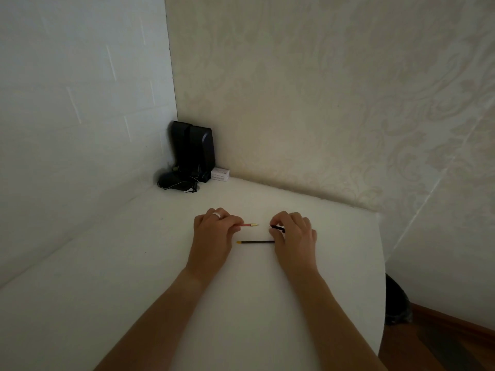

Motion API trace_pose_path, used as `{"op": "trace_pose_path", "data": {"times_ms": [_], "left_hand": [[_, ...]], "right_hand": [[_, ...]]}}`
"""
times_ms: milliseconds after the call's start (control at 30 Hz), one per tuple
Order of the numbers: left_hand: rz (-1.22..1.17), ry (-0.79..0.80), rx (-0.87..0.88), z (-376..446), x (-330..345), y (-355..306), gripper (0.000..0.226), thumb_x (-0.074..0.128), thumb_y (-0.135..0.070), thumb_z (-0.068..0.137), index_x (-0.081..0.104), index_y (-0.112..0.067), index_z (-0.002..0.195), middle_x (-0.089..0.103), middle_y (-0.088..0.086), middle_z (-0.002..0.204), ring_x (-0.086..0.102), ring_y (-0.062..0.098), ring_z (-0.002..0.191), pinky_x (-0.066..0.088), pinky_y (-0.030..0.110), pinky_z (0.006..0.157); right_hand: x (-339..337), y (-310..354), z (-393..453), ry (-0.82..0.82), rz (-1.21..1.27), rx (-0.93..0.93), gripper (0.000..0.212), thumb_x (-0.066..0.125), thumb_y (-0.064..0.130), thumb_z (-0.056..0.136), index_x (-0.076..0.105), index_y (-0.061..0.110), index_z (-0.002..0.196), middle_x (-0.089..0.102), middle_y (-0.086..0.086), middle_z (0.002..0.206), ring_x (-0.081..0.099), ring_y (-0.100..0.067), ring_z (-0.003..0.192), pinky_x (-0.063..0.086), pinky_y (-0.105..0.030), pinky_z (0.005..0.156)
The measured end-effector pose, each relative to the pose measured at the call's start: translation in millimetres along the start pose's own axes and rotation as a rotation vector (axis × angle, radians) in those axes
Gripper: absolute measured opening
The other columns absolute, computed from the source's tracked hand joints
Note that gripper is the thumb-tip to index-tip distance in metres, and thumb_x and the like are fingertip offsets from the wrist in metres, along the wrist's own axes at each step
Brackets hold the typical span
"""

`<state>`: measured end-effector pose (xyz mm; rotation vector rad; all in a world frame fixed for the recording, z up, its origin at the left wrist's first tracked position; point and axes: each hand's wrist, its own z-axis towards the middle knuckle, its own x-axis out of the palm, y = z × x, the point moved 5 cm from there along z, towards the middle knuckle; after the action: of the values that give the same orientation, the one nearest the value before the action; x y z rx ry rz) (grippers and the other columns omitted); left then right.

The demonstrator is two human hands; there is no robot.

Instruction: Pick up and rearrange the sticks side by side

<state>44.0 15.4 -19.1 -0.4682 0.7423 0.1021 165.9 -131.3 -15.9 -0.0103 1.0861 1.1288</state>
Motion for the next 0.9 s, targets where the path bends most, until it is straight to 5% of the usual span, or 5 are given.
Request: {"op": "trace_pose_path", "data": {"times_ms": [200, 367, 900], "left_hand": [[-0.015, 0.017, 0.031, -1, 0, -3, 0.015, 0.06, -0.024, 0.095, 0.072, -0.027, 0.104, 0.061, -0.01, 0.091, 0.052, 0.009, 0.089, 0.027, 0.027, 0.084], [-0.028, 0.033, 0.043, -1, 1, -5, 0.015, 0.065, -0.022, 0.092, 0.073, -0.027, 0.103, 0.061, -0.01, 0.09, 0.053, 0.01, 0.089, 0.027, 0.026, 0.082], [-0.158, 0.062, 0.011, 0, 2, -7, 0.013, 0.066, -0.019, 0.09, 0.075, -0.02, 0.099, 0.065, -0.004, 0.087, 0.052, 0.008, 0.085, 0.037, 0.032, 0.078]], "right_hand": [[-2, 18, -1, 0.003, -0.008, -0.151, 0.013, 0.064, 0.019, 0.089, 0.057, 0.029, 0.089, 0.058, 0.011, 0.08, 0.051, -0.013, 0.078, 0.028, -0.03, 0.072], [6, 24, -1, 0.03, 0.091, -0.265, 0.011, 0.061, 0.014, 0.09, 0.061, 0.025, 0.092, 0.061, 0.01, 0.085, 0.051, -0.015, 0.079, 0.041, -0.032, 0.074], [9, 30, -1, 0.032, 0.242, -0.31, 0.009, 0.064, 0.005, 0.089, 0.068, 0.013, 0.092, 0.063, 0.002, 0.088, 0.058, -0.012, 0.077, 0.049, -0.025, 0.069]]}}
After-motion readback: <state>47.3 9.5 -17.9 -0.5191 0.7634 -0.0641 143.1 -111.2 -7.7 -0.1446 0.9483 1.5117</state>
